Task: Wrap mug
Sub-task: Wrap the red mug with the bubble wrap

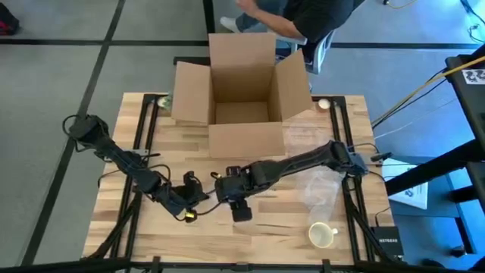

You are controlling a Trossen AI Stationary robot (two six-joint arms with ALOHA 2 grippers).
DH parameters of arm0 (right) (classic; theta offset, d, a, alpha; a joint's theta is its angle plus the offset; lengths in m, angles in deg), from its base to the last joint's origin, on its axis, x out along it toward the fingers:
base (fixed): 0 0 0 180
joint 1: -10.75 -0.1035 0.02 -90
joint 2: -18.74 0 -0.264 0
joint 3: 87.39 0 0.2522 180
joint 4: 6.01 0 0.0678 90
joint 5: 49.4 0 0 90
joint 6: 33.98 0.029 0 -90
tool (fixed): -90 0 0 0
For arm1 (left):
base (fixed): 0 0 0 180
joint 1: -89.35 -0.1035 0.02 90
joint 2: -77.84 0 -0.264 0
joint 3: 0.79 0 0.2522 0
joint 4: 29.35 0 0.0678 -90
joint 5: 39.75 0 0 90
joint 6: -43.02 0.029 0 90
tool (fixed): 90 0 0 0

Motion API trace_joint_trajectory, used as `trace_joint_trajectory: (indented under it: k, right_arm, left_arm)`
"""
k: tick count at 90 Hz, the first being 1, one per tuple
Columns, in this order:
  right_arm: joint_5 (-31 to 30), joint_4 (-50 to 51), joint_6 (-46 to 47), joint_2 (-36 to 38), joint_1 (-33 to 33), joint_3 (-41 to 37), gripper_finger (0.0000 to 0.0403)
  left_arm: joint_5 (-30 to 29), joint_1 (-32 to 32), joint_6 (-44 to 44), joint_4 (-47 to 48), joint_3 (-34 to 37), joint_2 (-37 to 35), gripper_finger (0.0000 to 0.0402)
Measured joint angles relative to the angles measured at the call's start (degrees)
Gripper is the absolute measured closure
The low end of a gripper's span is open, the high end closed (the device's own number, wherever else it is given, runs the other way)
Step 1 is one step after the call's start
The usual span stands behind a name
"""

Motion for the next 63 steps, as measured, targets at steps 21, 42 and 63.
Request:
trace_joint_trajectory:
  k: [21,42,63]
  right_arm:
    - [-6.1,21.4,3.2,0.1,0.0,2.3,0.0230]
    - [-11.5,15.7,3.7,0.0,0.1,-9.3,0.0243]
    - [-12.5,10.0,0.1,0.7,0.3,-6.2,0.0337]
  left_arm:
    - [0.8,0.1,0.4,0.4,0.0,0.0,0.0402]
    - [1.1,0.7,0.7,0.4,0.0,0.0,0.0402]
    - [1.0,0.6,0.7,0.1,0.0,0.0,0.0402]
